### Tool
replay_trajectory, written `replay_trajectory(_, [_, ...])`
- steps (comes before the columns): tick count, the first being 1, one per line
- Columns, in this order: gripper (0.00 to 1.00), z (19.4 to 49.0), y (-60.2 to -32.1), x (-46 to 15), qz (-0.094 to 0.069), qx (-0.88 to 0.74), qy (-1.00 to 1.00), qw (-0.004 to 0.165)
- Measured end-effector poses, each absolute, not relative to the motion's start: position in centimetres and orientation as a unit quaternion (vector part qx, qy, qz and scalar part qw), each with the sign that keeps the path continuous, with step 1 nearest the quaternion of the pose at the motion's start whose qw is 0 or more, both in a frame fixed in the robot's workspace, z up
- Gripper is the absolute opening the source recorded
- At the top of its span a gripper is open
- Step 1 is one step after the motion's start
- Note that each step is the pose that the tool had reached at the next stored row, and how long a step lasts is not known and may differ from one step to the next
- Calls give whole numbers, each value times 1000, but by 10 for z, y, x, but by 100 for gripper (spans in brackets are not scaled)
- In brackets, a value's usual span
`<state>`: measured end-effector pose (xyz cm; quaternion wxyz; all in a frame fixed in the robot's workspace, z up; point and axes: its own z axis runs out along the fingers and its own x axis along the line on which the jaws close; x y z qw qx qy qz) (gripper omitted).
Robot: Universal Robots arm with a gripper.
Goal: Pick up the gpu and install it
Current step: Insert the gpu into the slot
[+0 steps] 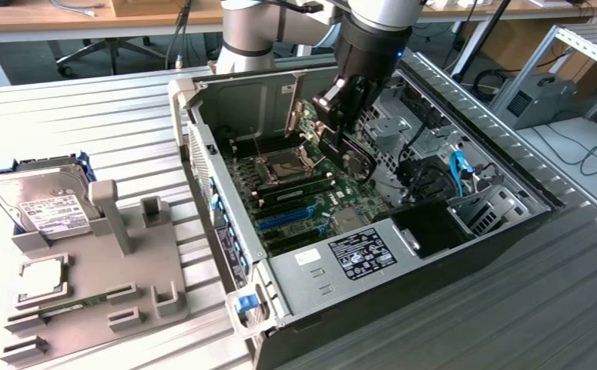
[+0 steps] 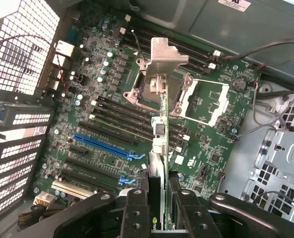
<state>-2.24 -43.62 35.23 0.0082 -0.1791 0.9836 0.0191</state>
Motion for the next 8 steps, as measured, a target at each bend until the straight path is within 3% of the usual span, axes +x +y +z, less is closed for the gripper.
replay_trajectory(8, [26, 352, -436, -22, 19, -184, 983, 8])
